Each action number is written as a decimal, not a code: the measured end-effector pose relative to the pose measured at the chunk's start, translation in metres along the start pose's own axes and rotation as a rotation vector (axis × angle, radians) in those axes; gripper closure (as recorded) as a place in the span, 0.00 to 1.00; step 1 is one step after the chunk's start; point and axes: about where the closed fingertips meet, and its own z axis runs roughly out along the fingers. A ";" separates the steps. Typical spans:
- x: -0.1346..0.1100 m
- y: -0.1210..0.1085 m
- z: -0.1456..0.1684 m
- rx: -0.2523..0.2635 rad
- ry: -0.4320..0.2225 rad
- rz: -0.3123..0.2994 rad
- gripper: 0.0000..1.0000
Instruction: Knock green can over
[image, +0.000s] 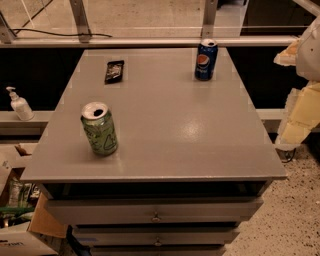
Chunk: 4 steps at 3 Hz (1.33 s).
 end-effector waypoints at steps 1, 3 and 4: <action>0.000 0.000 0.000 0.000 0.000 0.000 0.00; -0.012 0.007 0.030 -0.030 -0.150 0.073 0.00; -0.034 0.017 0.056 -0.085 -0.296 0.133 0.00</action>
Offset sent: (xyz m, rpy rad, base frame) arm 0.0050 0.0060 -0.0246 0.1322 -0.0003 -0.0274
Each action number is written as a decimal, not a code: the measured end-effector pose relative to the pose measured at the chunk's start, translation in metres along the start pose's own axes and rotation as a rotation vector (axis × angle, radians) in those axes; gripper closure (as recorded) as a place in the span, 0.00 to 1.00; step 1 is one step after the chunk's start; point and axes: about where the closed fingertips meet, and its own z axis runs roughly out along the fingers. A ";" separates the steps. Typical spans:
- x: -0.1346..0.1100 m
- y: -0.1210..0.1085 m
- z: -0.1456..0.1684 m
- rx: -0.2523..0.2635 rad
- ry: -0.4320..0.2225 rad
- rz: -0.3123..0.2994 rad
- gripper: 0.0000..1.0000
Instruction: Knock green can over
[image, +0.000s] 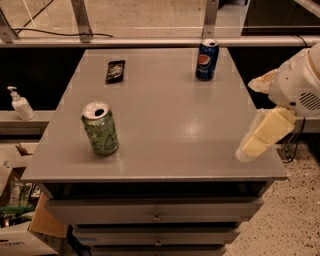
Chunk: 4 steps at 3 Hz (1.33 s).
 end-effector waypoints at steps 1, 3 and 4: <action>-0.023 0.016 0.028 -0.066 -0.126 0.033 0.00; -0.060 0.040 0.050 -0.145 -0.261 0.040 0.00; -0.066 0.043 0.060 -0.142 -0.296 0.062 0.00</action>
Offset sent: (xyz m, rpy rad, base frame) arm -0.0098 0.1289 -0.0307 0.4452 0.0707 0.1182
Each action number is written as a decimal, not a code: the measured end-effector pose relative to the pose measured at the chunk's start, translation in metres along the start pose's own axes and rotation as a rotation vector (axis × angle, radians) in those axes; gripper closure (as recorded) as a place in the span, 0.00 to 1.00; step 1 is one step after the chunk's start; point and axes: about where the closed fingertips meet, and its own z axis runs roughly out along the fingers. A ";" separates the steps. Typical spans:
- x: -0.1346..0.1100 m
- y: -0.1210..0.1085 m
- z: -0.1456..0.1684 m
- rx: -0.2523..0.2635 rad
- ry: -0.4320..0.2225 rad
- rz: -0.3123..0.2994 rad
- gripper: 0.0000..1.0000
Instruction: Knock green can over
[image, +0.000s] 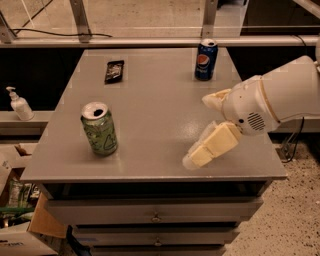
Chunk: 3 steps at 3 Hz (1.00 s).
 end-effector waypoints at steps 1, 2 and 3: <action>-0.010 0.002 0.029 -0.009 -0.074 0.018 0.00; -0.026 0.000 0.065 -0.024 -0.160 0.026 0.00; -0.055 -0.002 0.108 -0.047 -0.259 0.022 0.00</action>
Offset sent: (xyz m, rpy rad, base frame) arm 0.0413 0.1001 -0.0423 0.2763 -0.0361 -0.0122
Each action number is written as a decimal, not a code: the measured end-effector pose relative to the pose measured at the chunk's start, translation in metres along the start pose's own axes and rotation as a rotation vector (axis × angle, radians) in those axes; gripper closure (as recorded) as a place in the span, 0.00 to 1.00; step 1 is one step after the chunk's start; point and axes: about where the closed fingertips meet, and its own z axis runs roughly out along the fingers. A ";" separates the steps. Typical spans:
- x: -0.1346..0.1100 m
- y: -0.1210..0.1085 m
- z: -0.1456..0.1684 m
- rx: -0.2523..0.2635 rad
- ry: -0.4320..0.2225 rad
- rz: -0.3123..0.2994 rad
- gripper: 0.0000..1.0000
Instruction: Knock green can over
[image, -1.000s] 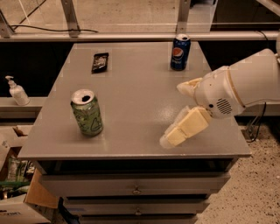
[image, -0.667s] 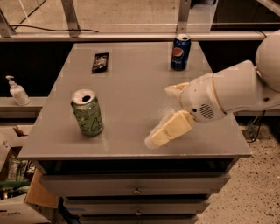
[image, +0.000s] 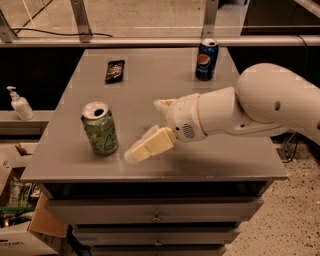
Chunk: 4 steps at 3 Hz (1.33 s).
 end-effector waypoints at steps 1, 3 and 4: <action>-0.017 0.003 0.045 -0.027 -0.085 0.008 0.00; -0.044 0.015 0.100 -0.039 -0.231 0.070 0.00; -0.061 0.024 0.120 -0.048 -0.292 0.092 0.18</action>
Offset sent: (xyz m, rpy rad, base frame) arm 0.0199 0.1453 -0.0050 0.3675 0.0271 -0.0539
